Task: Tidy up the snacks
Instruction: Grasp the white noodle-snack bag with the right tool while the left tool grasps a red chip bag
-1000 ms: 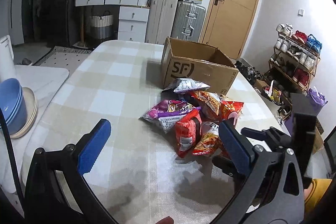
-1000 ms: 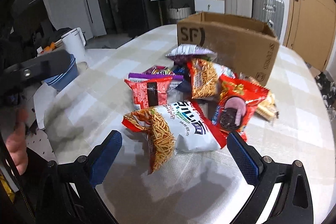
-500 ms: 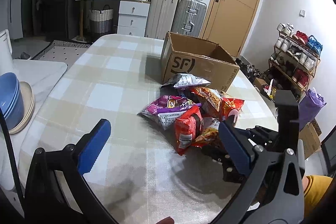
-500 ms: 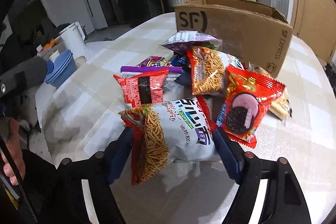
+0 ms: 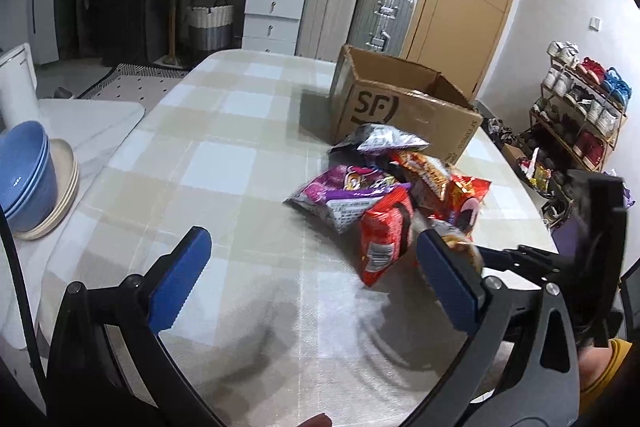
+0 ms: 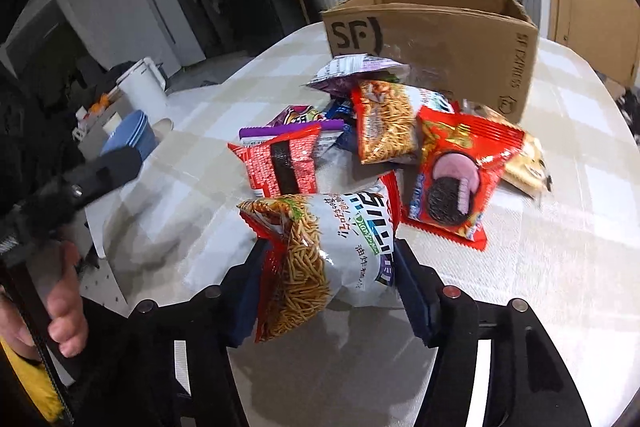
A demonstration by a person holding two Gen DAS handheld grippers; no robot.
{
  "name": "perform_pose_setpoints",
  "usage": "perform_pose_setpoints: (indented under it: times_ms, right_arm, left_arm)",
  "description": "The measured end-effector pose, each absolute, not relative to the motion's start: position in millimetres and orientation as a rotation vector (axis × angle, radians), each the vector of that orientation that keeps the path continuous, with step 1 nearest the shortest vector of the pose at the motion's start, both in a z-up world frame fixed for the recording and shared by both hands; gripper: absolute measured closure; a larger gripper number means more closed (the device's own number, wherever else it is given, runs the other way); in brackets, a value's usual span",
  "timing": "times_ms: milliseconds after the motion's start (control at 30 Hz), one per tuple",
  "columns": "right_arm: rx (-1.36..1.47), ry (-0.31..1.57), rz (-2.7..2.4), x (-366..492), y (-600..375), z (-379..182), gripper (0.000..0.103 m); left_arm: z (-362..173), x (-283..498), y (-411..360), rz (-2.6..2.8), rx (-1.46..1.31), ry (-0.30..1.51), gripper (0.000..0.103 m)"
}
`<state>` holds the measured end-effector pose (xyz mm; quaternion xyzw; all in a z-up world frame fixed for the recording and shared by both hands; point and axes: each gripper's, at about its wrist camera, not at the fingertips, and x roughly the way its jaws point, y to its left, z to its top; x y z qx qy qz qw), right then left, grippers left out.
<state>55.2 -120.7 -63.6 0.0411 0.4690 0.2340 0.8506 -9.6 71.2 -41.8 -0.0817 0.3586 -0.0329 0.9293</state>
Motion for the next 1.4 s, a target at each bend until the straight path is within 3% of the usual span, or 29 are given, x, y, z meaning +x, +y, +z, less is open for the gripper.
perform_pose_setpoints:
  times_ms: [367, 633, 1200, 1400]
  right_arm:
    - [0.211, 0.969, 0.484, 42.0, -149.0, -49.4, 0.043]
    - [0.383, 0.810, 0.453, 19.9, -195.3, -5.9, 0.043]
    - [0.474, 0.834, 0.435, 17.5, -218.3, -2.8, 0.043]
    - [0.485, 0.836, 0.433, 19.6, -222.8, -2.3, 0.043]
  left_arm:
    - [-60.7, 1.8, 72.0, -0.056, -0.207, 0.800, 0.001]
    - [-68.8, 6.8, 38.5, -0.117, -0.149, 0.823, 0.001]
    - [-103.4, 75.7, -13.1, 0.106, -0.080, 0.846, 0.001]
    - [-118.4, 85.2, -11.3, 0.089, -0.096, 0.905, 0.021]
